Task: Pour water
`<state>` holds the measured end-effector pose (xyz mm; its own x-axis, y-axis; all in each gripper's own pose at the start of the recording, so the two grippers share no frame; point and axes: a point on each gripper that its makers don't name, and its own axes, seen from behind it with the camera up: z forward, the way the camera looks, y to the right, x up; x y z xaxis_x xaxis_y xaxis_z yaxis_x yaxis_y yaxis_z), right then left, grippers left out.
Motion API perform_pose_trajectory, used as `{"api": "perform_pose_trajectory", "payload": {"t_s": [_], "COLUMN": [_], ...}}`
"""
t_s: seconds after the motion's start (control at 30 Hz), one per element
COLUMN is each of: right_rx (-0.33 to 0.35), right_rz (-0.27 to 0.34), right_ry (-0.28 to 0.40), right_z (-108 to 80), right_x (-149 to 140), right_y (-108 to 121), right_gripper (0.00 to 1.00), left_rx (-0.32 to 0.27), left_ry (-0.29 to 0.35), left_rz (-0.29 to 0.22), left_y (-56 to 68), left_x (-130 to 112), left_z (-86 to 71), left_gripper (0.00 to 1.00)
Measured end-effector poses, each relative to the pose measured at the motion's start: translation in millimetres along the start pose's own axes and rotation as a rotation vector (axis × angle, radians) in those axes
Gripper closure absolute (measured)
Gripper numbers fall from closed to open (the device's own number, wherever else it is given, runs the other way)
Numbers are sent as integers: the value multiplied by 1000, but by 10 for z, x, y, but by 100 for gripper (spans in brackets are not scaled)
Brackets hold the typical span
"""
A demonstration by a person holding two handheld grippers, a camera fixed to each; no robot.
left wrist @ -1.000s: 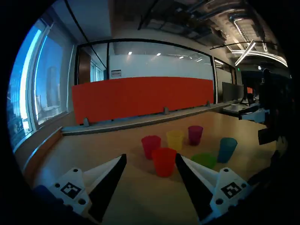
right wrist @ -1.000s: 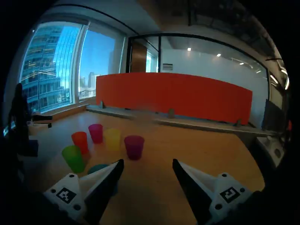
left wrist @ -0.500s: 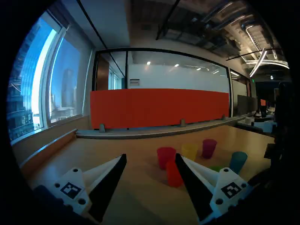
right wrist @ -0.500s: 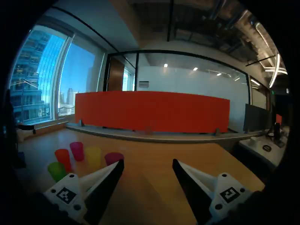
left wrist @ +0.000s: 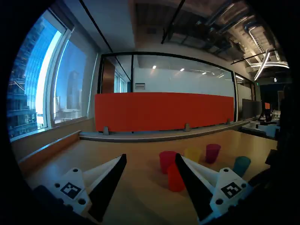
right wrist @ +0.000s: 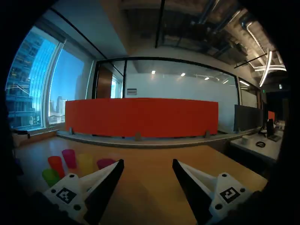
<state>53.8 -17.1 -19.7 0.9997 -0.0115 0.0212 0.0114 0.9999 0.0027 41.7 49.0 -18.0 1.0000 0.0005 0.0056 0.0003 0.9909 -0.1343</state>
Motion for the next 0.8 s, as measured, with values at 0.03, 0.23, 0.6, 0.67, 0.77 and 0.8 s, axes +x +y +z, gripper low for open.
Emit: {"api": "perform_pose_trajectory", "payload": {"t_s": [0.03, 0.23, 0.6, 0.67, 0.77, 0.8], "right_rx": [0, -9, -39, -46, -54, -56], "right_rz": [1, 6, 15, 17, 21, 22], "right_ry": [-3, -10, 3, 0, -3, -4], "right_z": [-2, -4, -21, -30, -37, -38], "right_x": [-5, -3, 69, 68, 70, 72], "right_y": [2, 34, 154, 174, 194, 198], "right_gripper": [0, 0, 0, 0, 0, 0], "left_rx": [6, 46, 99, 103, 106, 106], "left_ry": [1, 12, 34, 36, 40, 41], "left_rz": [1, 9, 27, 28, 22, 19], "left_y": [-10, -85, -223, -252, -286, -296], "left_x": [-4, -24, -118, -152, -203, -219], "left_z": [3, 21, 48, 58, 71, 75], "left_gripper": [4, 4, 4, 4, 4, 4]}}
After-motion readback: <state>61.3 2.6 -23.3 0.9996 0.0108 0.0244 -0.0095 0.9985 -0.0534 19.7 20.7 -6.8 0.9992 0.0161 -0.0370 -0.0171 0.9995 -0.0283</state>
